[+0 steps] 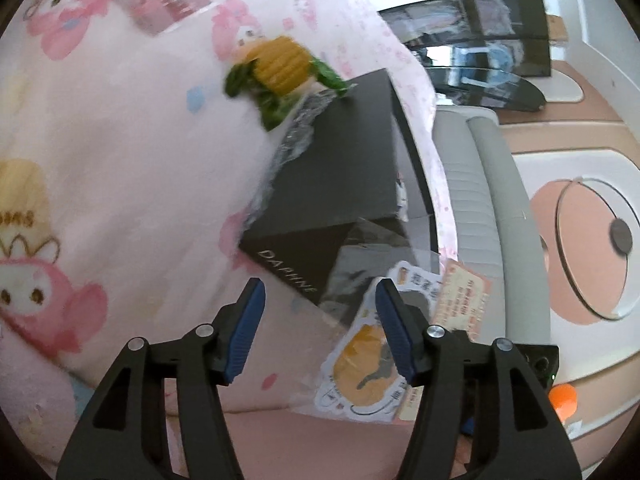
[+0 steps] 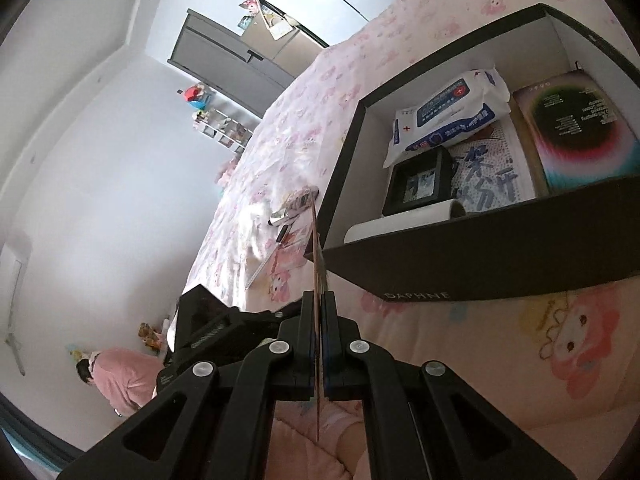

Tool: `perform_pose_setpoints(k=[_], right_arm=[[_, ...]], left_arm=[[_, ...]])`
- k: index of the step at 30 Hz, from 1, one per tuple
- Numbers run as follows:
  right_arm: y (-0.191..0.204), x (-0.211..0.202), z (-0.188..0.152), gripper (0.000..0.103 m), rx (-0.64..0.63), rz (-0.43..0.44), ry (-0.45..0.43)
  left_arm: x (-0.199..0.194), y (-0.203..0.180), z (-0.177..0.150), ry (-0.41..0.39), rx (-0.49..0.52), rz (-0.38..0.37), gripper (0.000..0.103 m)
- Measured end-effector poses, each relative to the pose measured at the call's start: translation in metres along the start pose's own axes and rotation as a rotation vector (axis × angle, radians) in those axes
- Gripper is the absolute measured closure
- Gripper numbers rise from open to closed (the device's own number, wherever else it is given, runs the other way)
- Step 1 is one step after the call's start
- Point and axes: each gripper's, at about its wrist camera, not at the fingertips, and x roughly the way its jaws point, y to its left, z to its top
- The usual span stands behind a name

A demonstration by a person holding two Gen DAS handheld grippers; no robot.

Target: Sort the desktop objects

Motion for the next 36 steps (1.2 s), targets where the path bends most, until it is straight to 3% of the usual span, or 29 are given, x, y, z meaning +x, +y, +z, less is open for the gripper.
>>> perform_pose_setpoints(k=[5,6,7,9,10,16,24,30,32,36], right_arm=[[0.002,-0.003,0.0,0.102,-0.004,0.018,0.002],[0.003,-0.004,0.0,0.102,-0.009,0.011,-0.001],[0.004,-0.004,0.0,0.102,-0.017,-0.003,-0.003],[0.004,-0.004,0.0,0.102,-0.021,-0.024,-0.002],[0.004,-0.004,0.0,0.102,-0.02,-0.032,-0.003],[0.015,-0.017,0.0,0.1,-0.095,-0.16,-0.018],[0.001,-0.039,0.016,0.1,-0.115,-0.284,-0.02],[-0.012,-0.039,0.018,0.099,-0.104,-0.296,-0.031],[-0.016,-0.039,0.018,0.1,-0.089,-0.278,-0.034],[-0.008,-0.028,0.017,0.101,-0.091,-0.246,-0.03]], left_arm=[[0.01,-0.002,-0.001,0.051,-0.009,-0.056,0.046],[0.01,-0.004,-0.001,0.055,-0.001,-0.062,0.051],[0.009,-0.005,-0.001,0.059,0.006,-0.068,0.064],[0.008,-0.012,-0.003,0.048,0.049,-0.05,0.073],[0.008,-0.014,-0.003,0.045,0.066,-0.049,0.087],[0.0,-0.033,-0.012,0.024,0.153,-0.054,0.096],[0.011,-0.068,-0.016,0.046,0.251,-0.058,0.096],[0.03,-0.049,-0.021,0.103,0.227,0.046,0.094],[0.035,-0.037,-0.024,0.14,0.188,0.058,0.074],[0.04,-0.033,-0.024,0.153,0.166,0.018,0.054]])
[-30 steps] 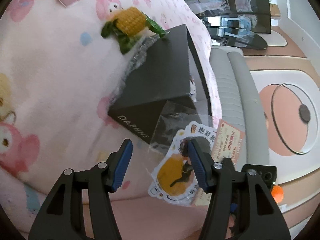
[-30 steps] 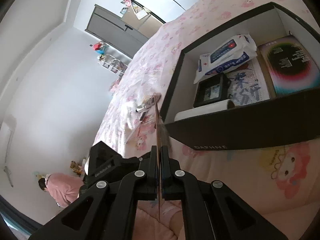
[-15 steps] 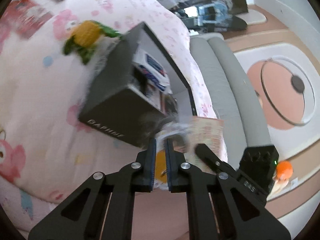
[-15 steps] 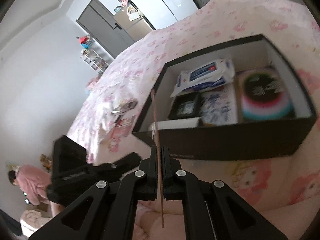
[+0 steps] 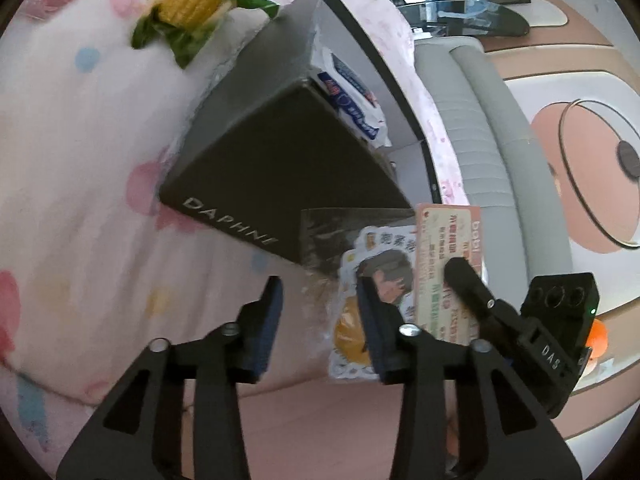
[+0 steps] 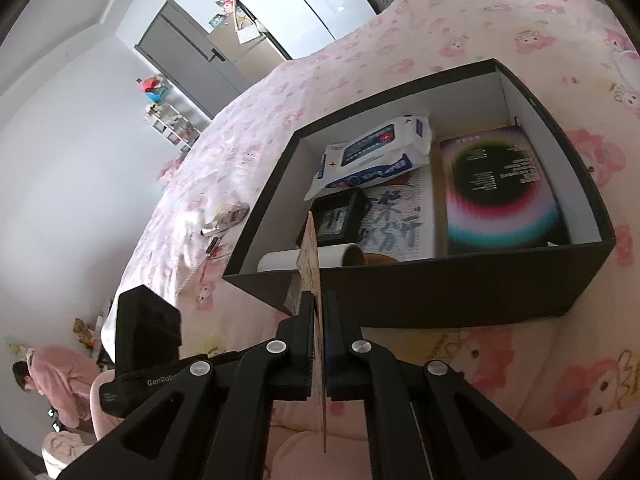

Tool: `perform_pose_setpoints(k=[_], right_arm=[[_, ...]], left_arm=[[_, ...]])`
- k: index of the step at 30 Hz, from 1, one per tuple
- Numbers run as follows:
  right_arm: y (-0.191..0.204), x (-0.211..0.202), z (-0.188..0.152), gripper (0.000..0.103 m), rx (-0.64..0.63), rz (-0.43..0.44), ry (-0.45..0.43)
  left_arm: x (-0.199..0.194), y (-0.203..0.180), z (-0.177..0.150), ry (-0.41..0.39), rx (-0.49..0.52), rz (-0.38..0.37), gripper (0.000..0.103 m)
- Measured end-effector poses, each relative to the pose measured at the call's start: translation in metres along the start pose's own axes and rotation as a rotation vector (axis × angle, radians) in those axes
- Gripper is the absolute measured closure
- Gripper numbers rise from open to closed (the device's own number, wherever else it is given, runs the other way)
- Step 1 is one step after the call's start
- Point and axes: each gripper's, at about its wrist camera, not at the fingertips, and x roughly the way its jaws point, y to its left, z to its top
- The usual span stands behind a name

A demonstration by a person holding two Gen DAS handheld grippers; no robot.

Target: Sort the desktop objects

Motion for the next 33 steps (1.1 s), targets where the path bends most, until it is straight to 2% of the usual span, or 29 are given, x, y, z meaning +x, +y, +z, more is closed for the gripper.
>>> perform_pose_setpoints(k=[2,6,8,13,19,21,22,23,24,25,26,28,33], right_arm=[[0.003,0.003,-0.002,0.101,0.002,0.011,0.001],[0.003,0.004,-0.002,0.101,0.02,0.037,-0.002],[0.003,0.003,-0.003,0.101,0.026,0.049,-0.009],[0.001,0.005,-0.002,0.101,0.052,0.087,-0.011],[-0.001,0.004,-0.002,0.101,0.072,0.124,-0.013],[-0.001,0.006,-0.001,0.101,0.077,0.129,-0.011],[-0.001,0.007,-0.001,0.101,0.075,0.126,-0.009],[0.0,0.008,-0.001,0.101,0.073,0.124,-0.008],[0.0,0.008,-0.001,0.101,0.07,0.125,-0.009],[0.0,0.009,0.0,0.101,0.07,0.125,-0.011],[-0.001,0.007,0.0,0.101,0.072,0.122,-0.017],[-0.002,0.005,0.001,0.101,0.076,0.105,-0.024],[0.004,-0.003,0.006,0.099,0.034,0.029,-0.031]], left_arm=[[0.004,0.001,0.003,0.0,-0.011,-0.036,0.044],[0.018,0.018,0.003,0.028,-0.098,-0.077,0.04],[0.023,0.026,0.002,0.052,-0.136,-0.099,0.039],[0.019,0.026,0.001,0.05,-0.148,-0.208,0.037],[0.017,0.033,-0.002,0.067,-0.173,-0.233,0.036],[0.018,0.032,-0.003,0.081,-0.16,-0.264,0.036],[0.02,0.03,-0.004,0.091,-0.153,-0.282,0.038],[0.021,0.029,-0.004,0.099,-0.145,-0.301,0.047],[0.02,0.028,-0.004,0.101,-0.134,-0.313,0.052],[0.018,0.026,-0.004,0.089,-0.119,-0.304,0.061],[0.015,0.024,-0.006,0.062,-0.092,-0.285,0.077],[0.004,0.02,-0.009,0.019,-0.053,-0.257,0.096],[-0.012,-0.003,-0.008,-0.029,0.038,-0.225,0.099]])
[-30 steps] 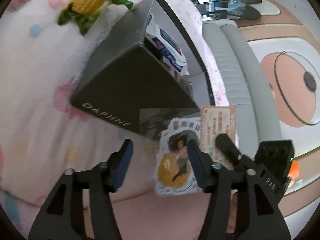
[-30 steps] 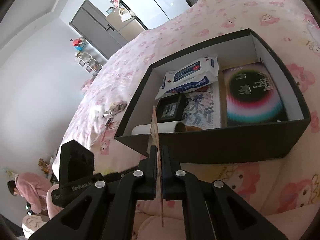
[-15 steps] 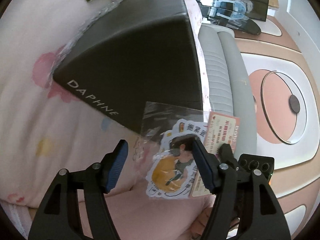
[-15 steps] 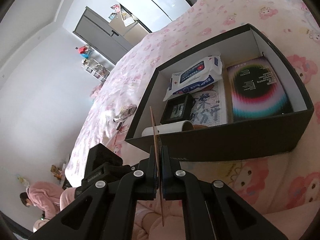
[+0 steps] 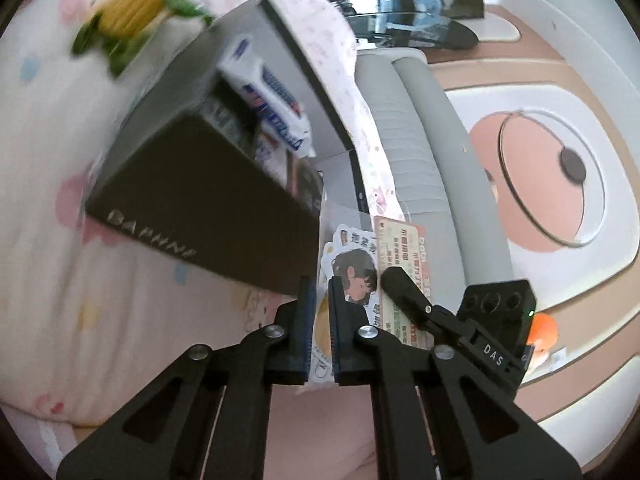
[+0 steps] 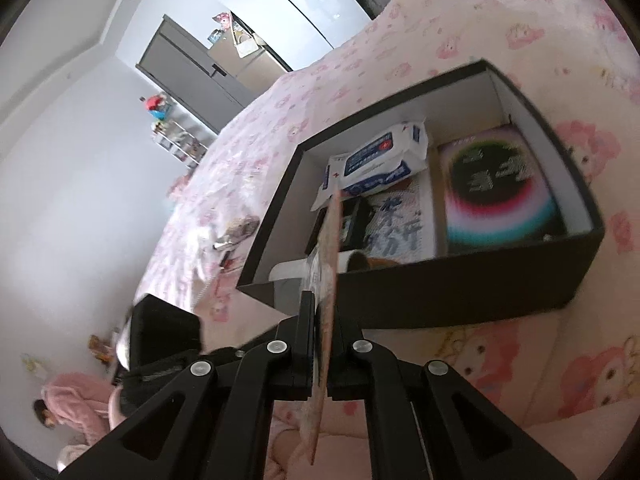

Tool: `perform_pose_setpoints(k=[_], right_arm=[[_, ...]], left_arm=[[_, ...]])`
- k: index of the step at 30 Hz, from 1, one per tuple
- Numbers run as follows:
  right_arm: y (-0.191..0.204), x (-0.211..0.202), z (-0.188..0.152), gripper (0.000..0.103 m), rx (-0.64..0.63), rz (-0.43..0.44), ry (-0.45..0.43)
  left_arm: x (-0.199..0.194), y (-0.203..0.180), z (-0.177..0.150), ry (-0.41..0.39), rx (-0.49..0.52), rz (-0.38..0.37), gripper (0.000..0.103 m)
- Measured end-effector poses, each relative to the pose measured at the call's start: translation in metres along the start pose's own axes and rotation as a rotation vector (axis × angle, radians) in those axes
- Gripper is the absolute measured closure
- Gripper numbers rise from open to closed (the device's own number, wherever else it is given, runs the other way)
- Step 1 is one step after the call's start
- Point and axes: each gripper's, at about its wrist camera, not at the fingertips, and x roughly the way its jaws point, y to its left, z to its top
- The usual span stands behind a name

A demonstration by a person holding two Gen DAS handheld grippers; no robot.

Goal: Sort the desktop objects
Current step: 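Lower the photo card into the box beside the wipes pack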

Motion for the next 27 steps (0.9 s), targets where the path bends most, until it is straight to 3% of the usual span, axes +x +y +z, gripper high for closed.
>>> perform_pose_setpoints(k=[5,9,12,14,18,20,24,27], right_arm=[[-0.001,-0.007,0.033,0.096,-0.059,-0.089,-0.011],[-0.011,-0.004,0.077,0.094,-0.107,-0.148,-0.012],[-0.027,0.0,0.096,0.089,-0.113,-0.256,-0.051],[-0.04,0.004,0.091,0.089,-0.139,-0.377,-0.096],[-0.066,0.028,0.088,0.081,-0.059,-0.489,0.052],[-0.072,0.031,0.09,0.078,-0.035,-0.497,0.071],[-0.069,0.024,0.091,0.077,-0.035,-0.43,0.046],[-0.069,0.023,0.09,0.078,-0.024,-0.497,0.026]], left_arm=[[0.016,-0.033,0.029,-0.01,0.058,0.007,0.099],[0.058,-0.056,0.061,0.047,0.094,0.039,0.099],[0.095,-0.064,0.087,0.108,0.1,0.085,0.099],[0.113,-0.063,0.094,0.142,0.099,0.142,0.099],[0.135,-0.07,0.096,0.198,0.152,0.276,0.099],[0.139,-0.075,0.091,0.222,0.174,0.302,0.099],[0.148,-0.078,0.077,0.268,0.219,0.361,0.099],[0.158,-0.074,0.077,0.306,0.2,0.392,0.099]])
